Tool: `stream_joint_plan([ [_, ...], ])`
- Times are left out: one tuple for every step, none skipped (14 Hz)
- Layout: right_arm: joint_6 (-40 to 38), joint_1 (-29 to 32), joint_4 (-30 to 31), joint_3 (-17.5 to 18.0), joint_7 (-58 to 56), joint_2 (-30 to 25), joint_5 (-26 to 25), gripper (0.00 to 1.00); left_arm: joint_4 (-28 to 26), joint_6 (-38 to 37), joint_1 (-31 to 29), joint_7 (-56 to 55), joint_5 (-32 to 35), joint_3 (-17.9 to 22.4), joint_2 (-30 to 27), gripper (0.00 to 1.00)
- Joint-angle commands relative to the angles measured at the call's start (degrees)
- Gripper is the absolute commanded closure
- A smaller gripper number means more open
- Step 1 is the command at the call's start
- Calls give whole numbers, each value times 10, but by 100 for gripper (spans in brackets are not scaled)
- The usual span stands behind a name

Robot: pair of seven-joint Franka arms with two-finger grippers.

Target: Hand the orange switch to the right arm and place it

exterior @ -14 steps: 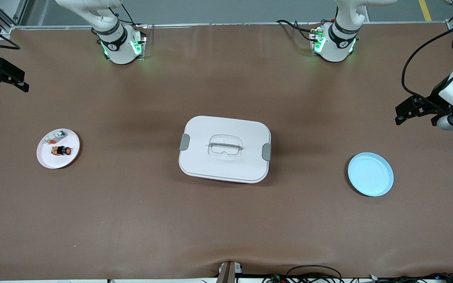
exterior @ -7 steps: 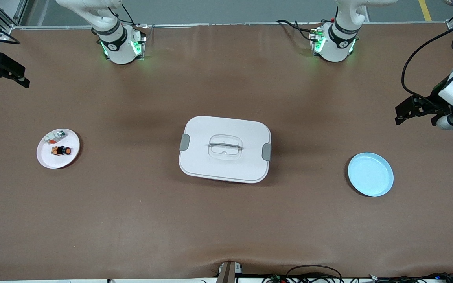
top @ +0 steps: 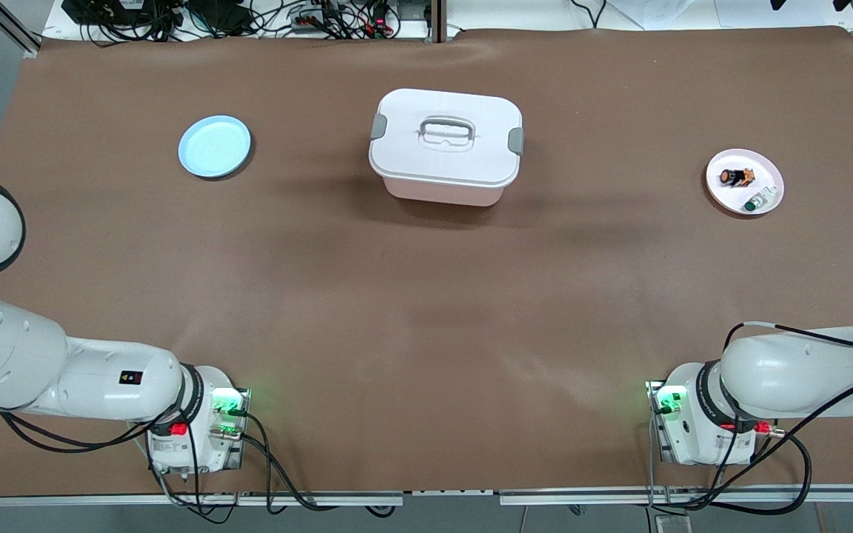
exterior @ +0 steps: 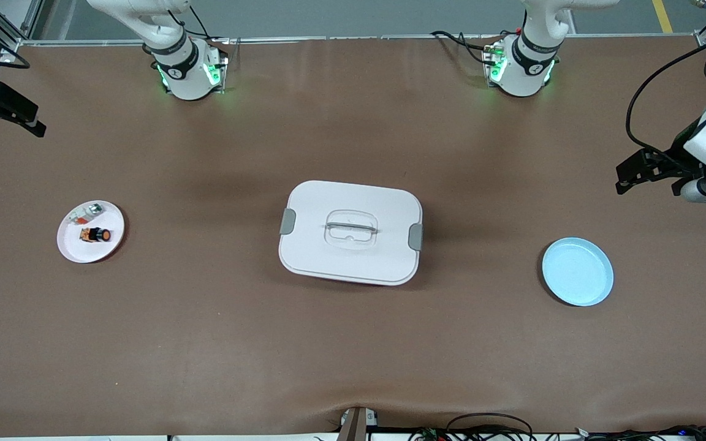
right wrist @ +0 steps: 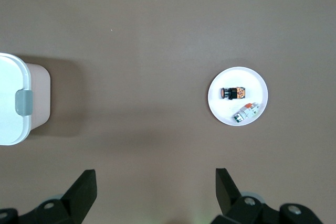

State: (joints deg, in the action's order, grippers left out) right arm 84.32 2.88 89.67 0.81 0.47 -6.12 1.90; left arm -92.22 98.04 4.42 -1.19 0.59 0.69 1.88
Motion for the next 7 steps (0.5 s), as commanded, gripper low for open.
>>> stream_joint_plan([
  [11, 4, 16, 4, 10, -16, 12, 0, 15, -12, -2, -3, -7, -1, 6, 0],
  [10, 4, 16, 3, 10, -16, 12, 0, 14, -12, -2, -4, -8, -1, 6, 0],
  [11, 4, 16, 2, 10, -16, 12, 0, 14, -12, -2, -3, -8, -1, 6, 0],
  [8, 3, 17, 2, 10, -16, 12, 0, 14, -12, -2, -3, -8, -1, 6, 0],
  [8, 1, 16, 2, 9, -17, 11, 0, 14, -12, -2, -3, -8, -1, 6, 0],
  [10, 1, 16, 2, 9, -16, 11, 0, 14, -12, -2, -3, -8, -1, 6, 0],
  [11, 1, 16, 2, 9, -16, 10, 0, 14, -12, -2, -4, -8, -1, 6, 0],
])
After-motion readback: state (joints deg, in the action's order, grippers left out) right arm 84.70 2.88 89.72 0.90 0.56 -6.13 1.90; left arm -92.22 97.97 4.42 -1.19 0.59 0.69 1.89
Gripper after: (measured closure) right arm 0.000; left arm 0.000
